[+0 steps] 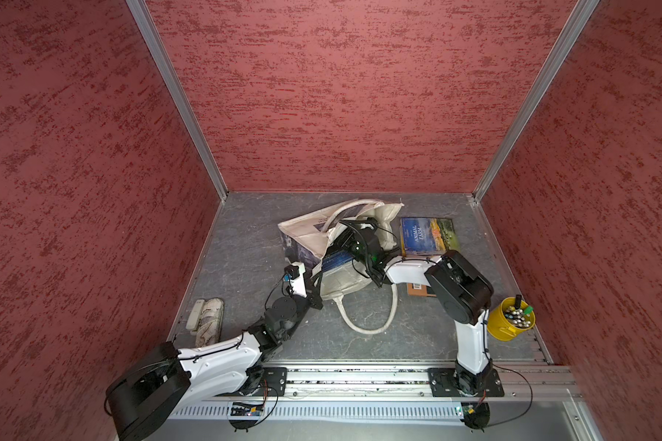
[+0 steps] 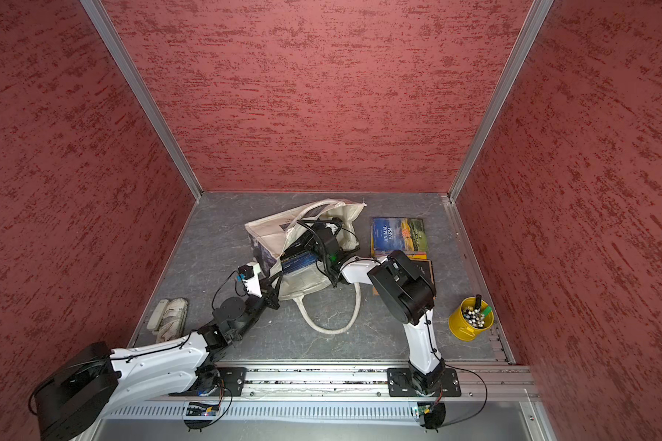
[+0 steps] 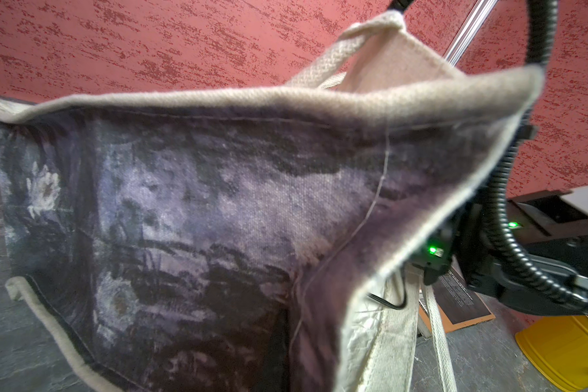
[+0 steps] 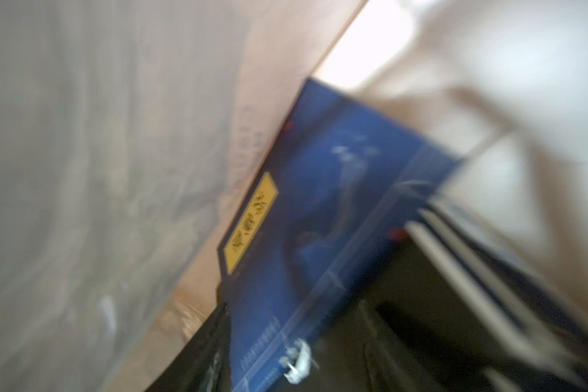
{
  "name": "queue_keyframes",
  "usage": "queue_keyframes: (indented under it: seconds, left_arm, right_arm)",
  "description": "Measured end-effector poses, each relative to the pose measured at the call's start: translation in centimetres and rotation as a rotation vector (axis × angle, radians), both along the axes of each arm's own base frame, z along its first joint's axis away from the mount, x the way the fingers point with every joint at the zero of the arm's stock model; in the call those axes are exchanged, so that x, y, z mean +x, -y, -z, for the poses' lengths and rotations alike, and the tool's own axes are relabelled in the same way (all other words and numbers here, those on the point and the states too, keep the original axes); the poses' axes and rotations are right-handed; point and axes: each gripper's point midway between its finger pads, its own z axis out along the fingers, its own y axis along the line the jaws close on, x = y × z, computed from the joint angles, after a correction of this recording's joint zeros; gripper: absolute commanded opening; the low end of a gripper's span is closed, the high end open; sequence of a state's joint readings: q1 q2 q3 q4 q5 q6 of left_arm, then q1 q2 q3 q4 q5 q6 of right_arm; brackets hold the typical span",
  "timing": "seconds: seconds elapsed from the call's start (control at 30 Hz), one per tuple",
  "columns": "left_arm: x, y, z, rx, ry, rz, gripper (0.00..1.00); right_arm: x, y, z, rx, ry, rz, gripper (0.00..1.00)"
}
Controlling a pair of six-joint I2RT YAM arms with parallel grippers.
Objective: Take out the books from the canvas bag
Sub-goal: Pick up the book from the canvas bag.
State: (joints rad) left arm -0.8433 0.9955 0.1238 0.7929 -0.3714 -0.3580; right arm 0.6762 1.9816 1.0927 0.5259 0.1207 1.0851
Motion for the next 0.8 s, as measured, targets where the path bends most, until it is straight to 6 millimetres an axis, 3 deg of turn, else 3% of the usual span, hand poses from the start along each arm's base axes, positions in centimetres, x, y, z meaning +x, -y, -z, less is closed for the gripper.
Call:
queue_keyframes:
  seconds: [0.17, 0.37, 0.8]
  left_arm:
    - [0.0, 0.1, 0.0, 0.000, 0.000, 0.003, 0.00]
    - [-0.1, 0.1, 0.0, 0.001, 0.000, 0.004, 0.00]
    - [0.0, 0.3, 0.2, 0.011, -0.001, 0.010, 0.00]
  right_arm:
    - [-1.5, 1.6, 0.3, -0.012, -0.017, 0.002, 0.54]
    - [-2.3, 1.7, 1.6, -0.022, -0.045, -0.021, 0.51]
    - [0.4, 1.0, 3.1, -0.076, -0.008, 0.014, 0.43]
